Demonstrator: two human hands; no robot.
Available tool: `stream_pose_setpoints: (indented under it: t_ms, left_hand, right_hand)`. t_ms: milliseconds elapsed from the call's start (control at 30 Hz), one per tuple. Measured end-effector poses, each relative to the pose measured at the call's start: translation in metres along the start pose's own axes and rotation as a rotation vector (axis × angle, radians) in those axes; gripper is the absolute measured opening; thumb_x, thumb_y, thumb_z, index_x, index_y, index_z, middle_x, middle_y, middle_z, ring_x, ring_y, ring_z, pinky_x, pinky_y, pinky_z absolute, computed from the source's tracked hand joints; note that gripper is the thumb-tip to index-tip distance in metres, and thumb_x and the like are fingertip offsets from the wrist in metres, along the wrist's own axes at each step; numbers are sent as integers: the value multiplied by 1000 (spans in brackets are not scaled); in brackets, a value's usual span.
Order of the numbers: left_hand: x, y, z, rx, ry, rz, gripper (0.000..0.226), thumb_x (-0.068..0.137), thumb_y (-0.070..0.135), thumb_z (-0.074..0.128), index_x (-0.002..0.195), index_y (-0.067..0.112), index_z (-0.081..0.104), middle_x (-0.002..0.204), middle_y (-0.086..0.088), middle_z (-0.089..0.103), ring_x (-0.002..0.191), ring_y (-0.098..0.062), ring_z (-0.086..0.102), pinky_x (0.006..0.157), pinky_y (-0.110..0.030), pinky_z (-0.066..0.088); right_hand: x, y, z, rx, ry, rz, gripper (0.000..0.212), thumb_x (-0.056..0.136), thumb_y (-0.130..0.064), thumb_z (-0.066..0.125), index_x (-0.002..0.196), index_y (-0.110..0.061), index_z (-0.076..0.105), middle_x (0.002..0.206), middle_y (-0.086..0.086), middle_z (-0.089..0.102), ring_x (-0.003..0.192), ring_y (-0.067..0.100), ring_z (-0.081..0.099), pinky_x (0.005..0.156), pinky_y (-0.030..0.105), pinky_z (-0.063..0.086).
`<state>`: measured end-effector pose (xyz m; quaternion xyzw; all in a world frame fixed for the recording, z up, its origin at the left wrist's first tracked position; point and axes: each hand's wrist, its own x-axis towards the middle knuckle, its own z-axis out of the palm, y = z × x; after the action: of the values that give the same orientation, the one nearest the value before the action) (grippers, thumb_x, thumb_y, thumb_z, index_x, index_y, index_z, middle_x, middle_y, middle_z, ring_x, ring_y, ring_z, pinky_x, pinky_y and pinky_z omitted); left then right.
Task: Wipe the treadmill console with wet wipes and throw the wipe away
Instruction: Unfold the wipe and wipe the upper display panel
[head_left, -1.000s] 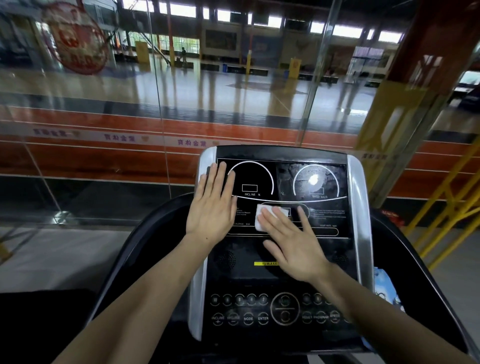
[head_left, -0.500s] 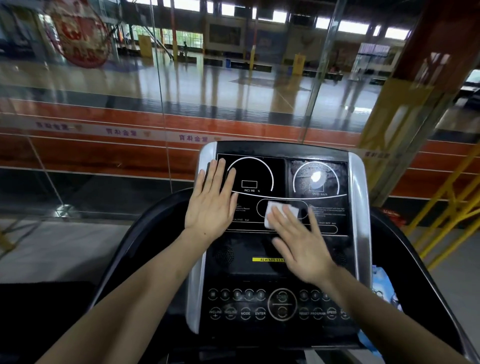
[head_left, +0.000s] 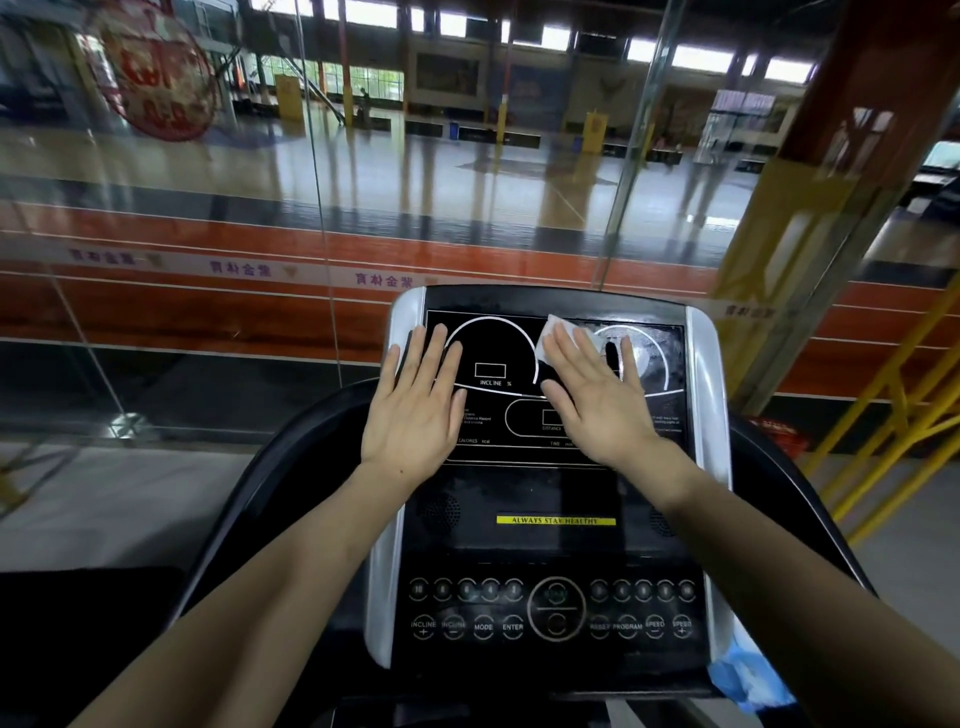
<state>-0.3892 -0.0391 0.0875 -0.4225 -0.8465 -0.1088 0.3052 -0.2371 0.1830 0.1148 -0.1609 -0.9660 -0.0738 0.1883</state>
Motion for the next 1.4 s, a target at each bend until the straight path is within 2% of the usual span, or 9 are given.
stream_pose_setpoints:
  t_ms: [167, 300, 433, 500, 633, 1067, 1200, 1300, 1400]
  left_hand:
    - [1, 0, 1, 0, -10, -1, 61, 110, 44, 21, 165, 15, 18, 174, -9, 9, 161, -27, -2, 129, -51, 8]
    - [2, 1, 2, -3, -12, -5, 61, 110, 45, 17, 165, 17, 17, 174, -8, 8, 161, -25, -3, 129, -52, 7]
    - [3, 0, 4, -2, -17, 5, 61, 110, 45, 17, 165, 18, 18, 174, -7, 9, 161, -25, -3, 129, -53, 7]
    - [3, 0, 4, -5, -14, 9, 60, 110, 44, 19, 164, 18, 21, 174, -7, 10, 161, -25, -1, 129, -53, 8]
    - [2, 1, 0, -42, 6, -7, 58, 109, 41, 21, 162, 18, 27, 173, -6, 16, 161, -23, 6, 130, -51, 7]
    - [9, 10, -6, -42, -30, 67, 60, 105, 40, 24, 160, 18, 35, 171, -5, 25, 161, -26, 9, 127, -56, 13]
    - [12, 32, -8, -54, -49, 93, 57, 106, 37, 31, 160, 18, 34, 171, -6, 24, 161, -26, 9, 127, -55, 14]
    - [15, 45, -9, -68, -74, 92, 57, 107, 38, 33, 161, 19, 32, 172, -6, 22, 161, -26, 8, 129, -53, 12]
    - [16, 56, -8, -83, -73, 90, 57, 107, 38, 35, 161, 19, 32, 172, -6, 23, 161, -27, 8, 129, -53, 11]
  right_hand:
    - [-80, -15, 31, 53, 38, -52, 59, 112, -51, 18, 167, -30, 19, 174, -13, 10, 162, 10, 6, 129, 60, -1]
    - [-121, -22, 43, 105, -17, -100, 59, 112, -51, 22, 167, -31, 15, 174, -15, 10, 161, 8, 4, 129, 60, -2]
    - [-94, -12, 34, 20, -20, -108, 61, 110, -53, 20, 167, -32, 15, 174, -13, 9, 161, 9, 6, 128, 63, 2]
    - [-51, -2, 20, 27, 7, -39, 63, 109, -56, 16, 166, -31, 19, 173, -12, 10, 161, 12, 9, 127, 62, -3]
    - [10, 19, -5, 26, 4, 29, 66, 107, -59, 7, 167, -32, 10, 173, -15, 1, 161, 9, 0, 126, 60, -13]
    - [-123, 13, 41, 82, -60, -140, 58, 113, -51, 19, 167, -35, 7, 174, -18, 3, 161, 5, -6, 127, 62, -6]
    - [-111, 21, 33, 20, -72, -176, 58, 112, -52, 18, 167, -35, 11, 174, -16, 4, 161, 8, -1, 127, 63, -7]
    - [-56, 35, 13, 4, -10, -89, 60, 111, -53, 19, 167, -32, 17, 173, -14, 9, 161, 14, 10, 126, 66, -4]
    - [-6, 47, -8, 7, -21, -24, 61, 110, -55, 12, 167, -34, 9, 172, -16, 0, 161, 10, 1, 124, 64, -13]
